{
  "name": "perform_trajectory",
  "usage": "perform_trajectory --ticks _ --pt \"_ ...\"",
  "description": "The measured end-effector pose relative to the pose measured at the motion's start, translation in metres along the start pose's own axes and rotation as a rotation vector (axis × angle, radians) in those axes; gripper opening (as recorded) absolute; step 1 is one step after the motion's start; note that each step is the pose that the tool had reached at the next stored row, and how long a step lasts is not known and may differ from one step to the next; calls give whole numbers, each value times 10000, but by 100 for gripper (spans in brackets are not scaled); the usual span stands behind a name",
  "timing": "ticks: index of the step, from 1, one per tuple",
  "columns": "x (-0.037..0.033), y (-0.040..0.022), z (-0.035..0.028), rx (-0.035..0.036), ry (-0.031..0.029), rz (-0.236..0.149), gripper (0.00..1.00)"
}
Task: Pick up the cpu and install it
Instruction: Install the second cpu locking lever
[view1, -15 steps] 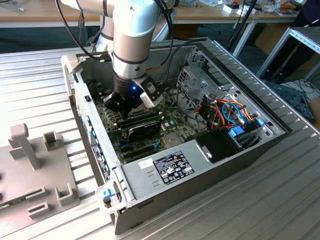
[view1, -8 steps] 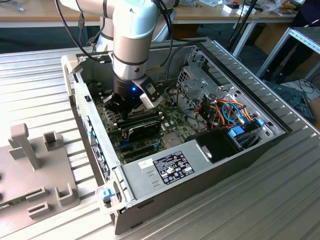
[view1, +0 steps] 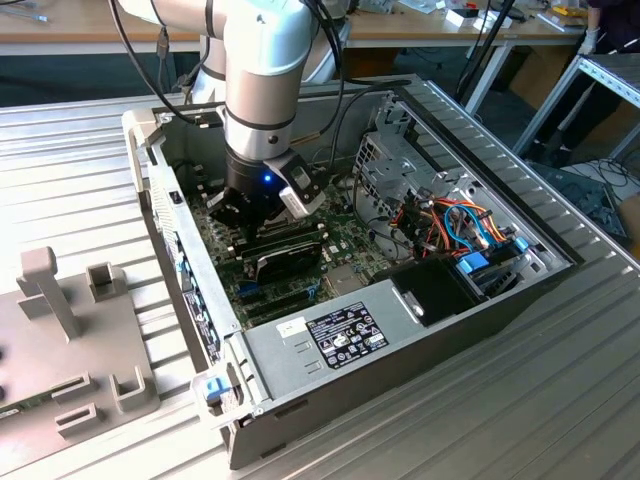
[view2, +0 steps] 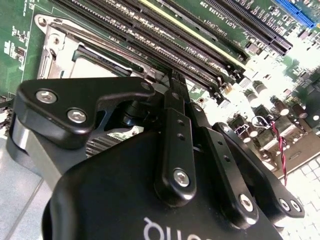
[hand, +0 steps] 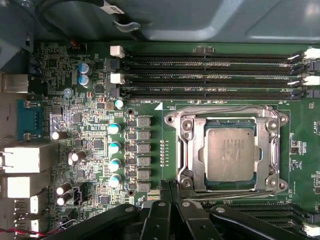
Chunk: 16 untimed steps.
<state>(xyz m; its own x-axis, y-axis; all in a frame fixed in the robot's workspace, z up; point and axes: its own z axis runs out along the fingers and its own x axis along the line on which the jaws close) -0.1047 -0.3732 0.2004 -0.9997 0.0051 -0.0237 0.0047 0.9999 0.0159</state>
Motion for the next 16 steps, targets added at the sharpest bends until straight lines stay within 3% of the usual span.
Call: perform_trajectory --ticks 6,8,16 --pt "1 3 -5 51 3 0 11" --pt "1 8 -22 85 4 -2 11" --pt "-1 19 -85 111 2 -2 11"
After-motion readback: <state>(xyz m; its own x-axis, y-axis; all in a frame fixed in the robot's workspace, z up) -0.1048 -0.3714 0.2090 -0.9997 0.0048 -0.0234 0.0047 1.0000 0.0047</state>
